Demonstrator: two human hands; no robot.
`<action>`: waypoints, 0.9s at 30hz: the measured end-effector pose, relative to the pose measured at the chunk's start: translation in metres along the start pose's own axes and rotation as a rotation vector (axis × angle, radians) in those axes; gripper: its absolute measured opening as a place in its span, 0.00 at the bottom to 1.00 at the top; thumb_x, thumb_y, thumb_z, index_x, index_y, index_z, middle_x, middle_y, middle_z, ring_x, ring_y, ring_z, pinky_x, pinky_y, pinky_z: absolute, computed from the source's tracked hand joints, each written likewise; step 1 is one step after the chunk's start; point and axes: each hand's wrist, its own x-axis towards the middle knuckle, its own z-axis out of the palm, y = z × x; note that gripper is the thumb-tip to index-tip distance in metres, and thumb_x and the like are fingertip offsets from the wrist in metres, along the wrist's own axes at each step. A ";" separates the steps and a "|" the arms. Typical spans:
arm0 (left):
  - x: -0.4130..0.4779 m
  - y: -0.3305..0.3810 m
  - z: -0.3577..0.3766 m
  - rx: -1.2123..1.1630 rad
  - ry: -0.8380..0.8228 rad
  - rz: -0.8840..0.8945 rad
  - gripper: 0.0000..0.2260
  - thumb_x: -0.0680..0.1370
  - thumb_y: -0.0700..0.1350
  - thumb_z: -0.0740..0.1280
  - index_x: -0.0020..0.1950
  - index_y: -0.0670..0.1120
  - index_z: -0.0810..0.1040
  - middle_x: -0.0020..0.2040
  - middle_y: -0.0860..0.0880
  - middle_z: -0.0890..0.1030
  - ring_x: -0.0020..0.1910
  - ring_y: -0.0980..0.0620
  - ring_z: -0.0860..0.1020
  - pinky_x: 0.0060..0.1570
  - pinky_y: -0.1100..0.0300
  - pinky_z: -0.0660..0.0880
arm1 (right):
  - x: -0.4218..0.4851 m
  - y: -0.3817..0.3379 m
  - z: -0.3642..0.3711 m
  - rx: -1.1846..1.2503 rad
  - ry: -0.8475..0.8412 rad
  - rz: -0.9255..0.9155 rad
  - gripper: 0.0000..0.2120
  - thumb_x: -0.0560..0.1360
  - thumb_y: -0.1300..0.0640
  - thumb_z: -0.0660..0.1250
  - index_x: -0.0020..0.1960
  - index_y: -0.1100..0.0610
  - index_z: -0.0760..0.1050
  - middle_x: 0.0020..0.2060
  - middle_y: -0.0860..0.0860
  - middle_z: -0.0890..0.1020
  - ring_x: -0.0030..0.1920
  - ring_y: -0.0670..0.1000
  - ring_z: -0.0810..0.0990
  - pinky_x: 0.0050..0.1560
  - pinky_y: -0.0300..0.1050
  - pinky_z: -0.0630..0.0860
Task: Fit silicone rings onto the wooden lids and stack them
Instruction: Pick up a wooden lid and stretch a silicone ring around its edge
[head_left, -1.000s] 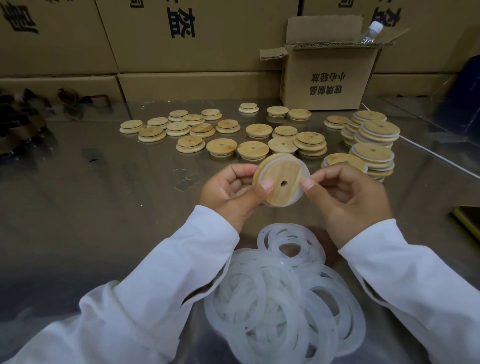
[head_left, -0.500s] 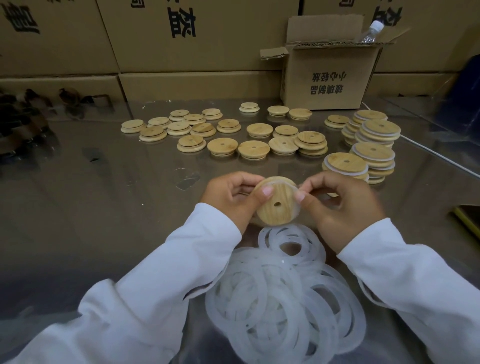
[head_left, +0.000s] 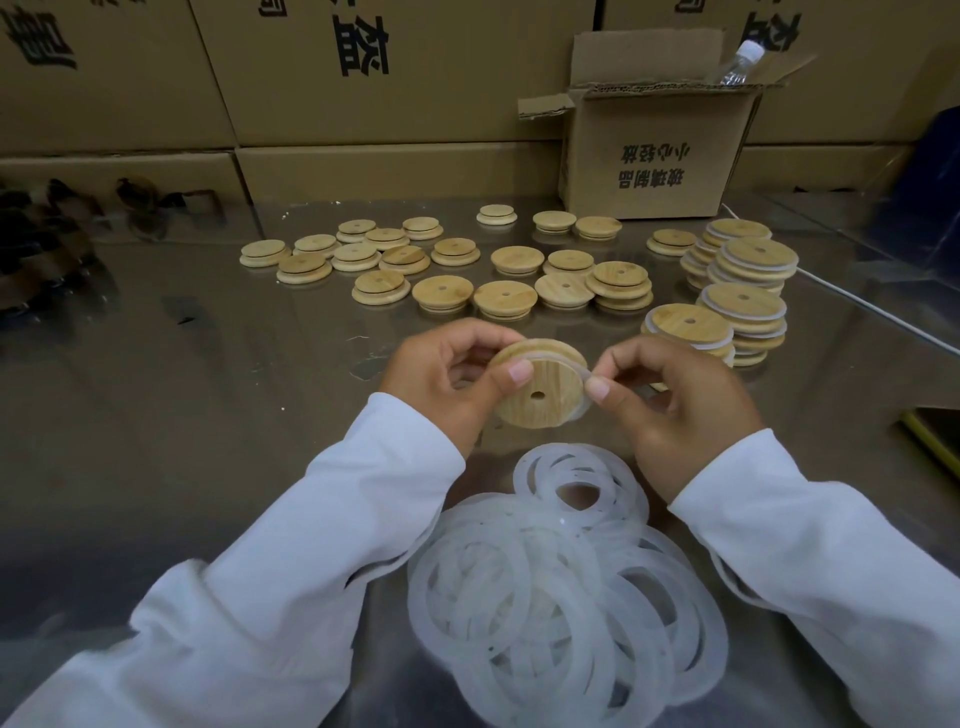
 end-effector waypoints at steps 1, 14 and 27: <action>-0.001 -0.001 0.001 -0.012 0.012 -0.011 0.10 0.71 0.36 0.69 0.42 0.51 0.78 0.39 0.55 0.81 0.40 0.60 0.78 0.45 0.66 0.76 | 0.000 0.000 -0.001 0.012 0.000 0.002 0.11 0.71 0.60 0.68 0.35 0.47 0.73 0.37 0.43 0.78 0.43 0.40 0.75 0.39 0.28 0.69; -0.004 -0.004 0.007 -0.170 0.115 -0.191 0.03 0.73 0.39 0.69 0.44 0.45 0.79 0.40 0.48 0.82 0.37 0.55 0.80 0.37 0.59 0.80 | -0.003 -0.001 0.002 0.113 0.029 0.121 0.05 0.66 0.54 0.73 0.37 0.48 0.76 0.35 0.44 0.80 0.38 0.44 0.79 0.45 0.43 0.77; -0.004 -0.004 0.007 -0.151 0.123 -0.243 0.04 0.72 0.39 0.69 0.42 0.48 0.79 0.38 0.49 0.82 0.37 0.52 0.81 0.40 0.54 0.80 | -0.001 0.000 0.000 0.026 -0.055 0.173 0.05 0.71 0.58 0.70 0.37 0.50 0.77 0.41 0.49 0.80 0.42 0.46 0.78 0.48 0.42 0.74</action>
